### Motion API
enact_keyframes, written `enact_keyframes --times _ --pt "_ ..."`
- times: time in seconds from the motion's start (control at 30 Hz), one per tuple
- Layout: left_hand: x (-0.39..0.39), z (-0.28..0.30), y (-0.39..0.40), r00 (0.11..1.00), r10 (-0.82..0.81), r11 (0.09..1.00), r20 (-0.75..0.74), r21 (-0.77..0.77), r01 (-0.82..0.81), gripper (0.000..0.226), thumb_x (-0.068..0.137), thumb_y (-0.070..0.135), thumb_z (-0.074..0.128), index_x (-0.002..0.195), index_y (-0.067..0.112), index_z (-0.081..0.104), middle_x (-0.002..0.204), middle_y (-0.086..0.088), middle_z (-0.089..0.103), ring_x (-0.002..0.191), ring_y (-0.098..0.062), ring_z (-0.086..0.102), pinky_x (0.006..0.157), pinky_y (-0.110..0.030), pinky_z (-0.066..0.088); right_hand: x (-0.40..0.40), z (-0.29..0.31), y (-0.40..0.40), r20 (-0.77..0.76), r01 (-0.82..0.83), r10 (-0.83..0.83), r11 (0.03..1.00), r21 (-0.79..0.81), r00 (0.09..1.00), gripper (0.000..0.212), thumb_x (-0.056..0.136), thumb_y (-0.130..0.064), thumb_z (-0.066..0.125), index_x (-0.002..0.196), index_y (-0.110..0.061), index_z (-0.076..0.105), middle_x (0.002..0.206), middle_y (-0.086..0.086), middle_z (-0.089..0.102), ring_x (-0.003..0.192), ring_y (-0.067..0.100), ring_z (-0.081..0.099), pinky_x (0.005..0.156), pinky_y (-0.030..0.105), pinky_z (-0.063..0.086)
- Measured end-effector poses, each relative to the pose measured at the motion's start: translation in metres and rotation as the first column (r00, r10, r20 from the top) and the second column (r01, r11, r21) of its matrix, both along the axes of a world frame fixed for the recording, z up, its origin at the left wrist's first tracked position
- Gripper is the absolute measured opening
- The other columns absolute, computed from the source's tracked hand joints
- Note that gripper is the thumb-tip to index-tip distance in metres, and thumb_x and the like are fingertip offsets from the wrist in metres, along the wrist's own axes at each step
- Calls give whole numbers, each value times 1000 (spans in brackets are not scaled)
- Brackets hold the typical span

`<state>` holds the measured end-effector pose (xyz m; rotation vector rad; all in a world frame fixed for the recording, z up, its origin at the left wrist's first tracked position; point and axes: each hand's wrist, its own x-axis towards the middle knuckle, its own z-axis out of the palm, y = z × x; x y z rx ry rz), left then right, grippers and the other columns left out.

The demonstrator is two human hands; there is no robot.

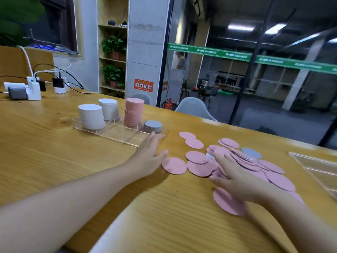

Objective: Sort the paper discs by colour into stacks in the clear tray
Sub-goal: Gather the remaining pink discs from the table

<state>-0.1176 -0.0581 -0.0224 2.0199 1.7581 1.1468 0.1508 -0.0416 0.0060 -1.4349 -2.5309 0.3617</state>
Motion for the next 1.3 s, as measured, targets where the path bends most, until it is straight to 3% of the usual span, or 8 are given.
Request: enact_keyframes --times 0.1,0.3,0.5,0.57,0.83,1.0,1.17,1.3 --pt "37 -2 14 997 15 983 -79 -181 -29 59 92 49 46 141 18 34 150 -4 28 142 -18 19 114 -35 21 7 -3 -4 -108 22 -23 1000 -7 994 86 71 -66 47 147 -39 18 149 -17 25 139 5 21 114 35 24" --pt "79 8 27 944 121 934 -308 -286 -214 67 89 63 31 141 22 35 149 -1 35 138 -20 28 111 -37 19 21 -5 -13 -74 90 -87 995 41 994 56 88 -45 56 138 -26 39 129 -7 47 121 12 41 104 30 33" --pt "64 22 9 983 -180 865 -31 -481 144 64 89 51 49 145 34 24 153 3 25 140 -15 24 114 -36 21 42 24 -27 22 97 -96 991 -88 995 49 77 -50 69 121 -30 58 118 -19 53 112 1 47 95 21 39" --pt "57 29 6 966 -231 835 -115 -533 136 71 88 43 56 146 35 17 152 6 25 138 -13 28 113 -34 24 42 34 -33 109 94 -76 982 -166 991 53 74 -50 72 123 -37 55 112 -24 49 110 -1 47 91 19 38" --pt "62 37 1 920 -243 875 -308 -479 71 69 84 28 63 141 40 25 122 6 37 115 -14 37 101 -30 35 31 35 -46 285 200 -138 959 -199 948 53 70 -46 73 114 -36 44 96 -20 51 93 10 58 84 32 48" --pt "69 39 -1 967 -176 943 -184 -312 112 53 83 0 45 116 42 43 93 7 35 83 -15 46 59 -25 36 30 32 -44 205 188 -151 966 -175 967 40 74 -43 72 88 -32 36 84 -13 51 76 10 49 66 28 38" --pt "67 44 1 976 -217 961 -23 -181 210 21 87 14 63 100 31 59 76 4 54 67 -9 49 69 -28 46 27 31 -44 126 143 -127 981 -133 984 34 79 -36 69 82 -30 36 82 -12 48 70 6 43 61 26 34" --pt "80 42 -5 955 -295 932 -21 -228 283 18 93 26 56 89 11 64 75 -5 61 42 -8 52 45 -22 45 23 31 -42 -3 114 -114 993 -3 993 20 85 -28 64 85 -26 44 79 -14 49 69 1 43 58 20 34"
